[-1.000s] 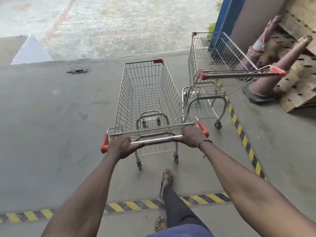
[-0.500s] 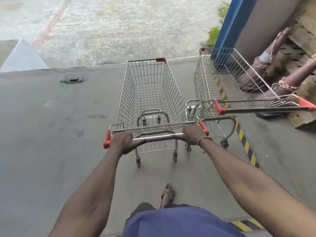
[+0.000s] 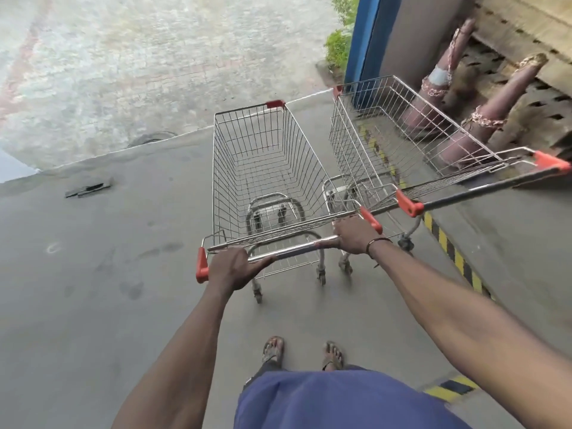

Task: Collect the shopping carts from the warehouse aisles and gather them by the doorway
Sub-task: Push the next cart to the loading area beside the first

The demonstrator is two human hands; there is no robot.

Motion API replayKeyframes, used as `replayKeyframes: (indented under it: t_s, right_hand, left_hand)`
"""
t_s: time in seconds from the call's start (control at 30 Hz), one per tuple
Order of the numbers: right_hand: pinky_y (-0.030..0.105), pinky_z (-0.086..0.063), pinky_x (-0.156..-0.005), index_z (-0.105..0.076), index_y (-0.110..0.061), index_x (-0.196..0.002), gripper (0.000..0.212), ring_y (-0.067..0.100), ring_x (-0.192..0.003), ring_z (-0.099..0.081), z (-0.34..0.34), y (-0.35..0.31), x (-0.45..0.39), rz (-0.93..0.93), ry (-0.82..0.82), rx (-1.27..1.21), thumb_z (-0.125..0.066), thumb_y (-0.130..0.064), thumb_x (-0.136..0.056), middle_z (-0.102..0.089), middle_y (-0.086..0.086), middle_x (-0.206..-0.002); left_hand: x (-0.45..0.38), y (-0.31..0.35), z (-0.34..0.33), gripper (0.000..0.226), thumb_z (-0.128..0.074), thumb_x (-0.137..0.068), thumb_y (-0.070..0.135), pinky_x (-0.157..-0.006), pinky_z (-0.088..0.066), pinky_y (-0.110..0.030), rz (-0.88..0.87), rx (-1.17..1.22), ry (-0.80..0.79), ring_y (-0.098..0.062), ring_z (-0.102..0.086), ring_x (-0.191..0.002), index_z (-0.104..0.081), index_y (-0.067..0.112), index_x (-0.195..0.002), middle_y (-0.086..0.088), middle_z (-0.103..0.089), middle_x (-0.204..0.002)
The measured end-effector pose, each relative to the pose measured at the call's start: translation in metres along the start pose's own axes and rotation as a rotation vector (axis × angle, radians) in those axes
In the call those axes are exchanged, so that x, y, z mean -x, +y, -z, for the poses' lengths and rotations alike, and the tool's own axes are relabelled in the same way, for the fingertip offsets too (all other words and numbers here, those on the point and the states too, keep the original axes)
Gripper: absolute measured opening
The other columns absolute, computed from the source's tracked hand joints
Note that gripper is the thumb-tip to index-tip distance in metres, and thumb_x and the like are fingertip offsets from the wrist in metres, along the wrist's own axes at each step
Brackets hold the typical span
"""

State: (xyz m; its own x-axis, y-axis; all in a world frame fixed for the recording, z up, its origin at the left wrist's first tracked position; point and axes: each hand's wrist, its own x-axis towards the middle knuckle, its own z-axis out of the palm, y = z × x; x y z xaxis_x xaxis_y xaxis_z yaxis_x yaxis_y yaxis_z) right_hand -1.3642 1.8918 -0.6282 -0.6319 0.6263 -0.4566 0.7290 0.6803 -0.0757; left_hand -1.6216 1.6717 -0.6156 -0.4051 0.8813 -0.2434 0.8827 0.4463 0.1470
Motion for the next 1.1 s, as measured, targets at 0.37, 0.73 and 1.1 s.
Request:
replayKeyframes:
  t_s: [0.37, 0.73, 1.1]
  right_hand:
    - [0.036, -0.056, -0.084, -0.066, -0.032, -0.098, 0.037, 0.014, -0.096, -0.067, -0.013, -0.009, 0.02, -0.121, 0.172, -0.361, -0.071, -0.067, -0.09, -0.068, -0.01, -0.098]
    - [0.034, -0.044, -0.1, -0.064, -0.026, -0.117, 0.027, 0.018, -0.124, -0.053, -0.048, -0.033, 0.159, -0.464, 0.525, -0.721, -0.073, -0.044, -0.1, -0.059, -0.002, -0.132]
    - [0.037, -0.048, -0.099, -0.062, -0.026, -0.12, 0.024, 0.013, -0.117, -0.054, -0.192, -0.062, 0.429, -0.902, 0.762, -0.845, -0.066, -0.044, -0.105, -0.056, -0.008, -0.122]
  left_hand:
    - [-0.013, -0.009, -0.011, 0.079, -0.038, -0.092, 0.089, -0.06, -0.041, -0.039, -0.176, 0.142, 0.022, -0.025, -0.055, -0.065, -0.056, 0.014, -0.076, -0.001, -0.058, -0.07]
    - [0.014, 0.107, 0.001, 0.023, -0.067, -0.093, 0.034, -0.076, -0.043, -0.038, -0.749, 0.58, 0.107, -0.015, -0.048, -0.086, -0.053, 0.018, -0.1, 0.002, -0.051, -0.099]
    - [0.152, 0.211, -0.059, 0.032, -0.058, -0.088, 0.05, -0.083, -0.051, -0.05, -1.133, 0.536, -0.25, -0.023, -0.055, -0.093, -0.053, 0.02, -0.1, 0.003, -0.053, -0.1]
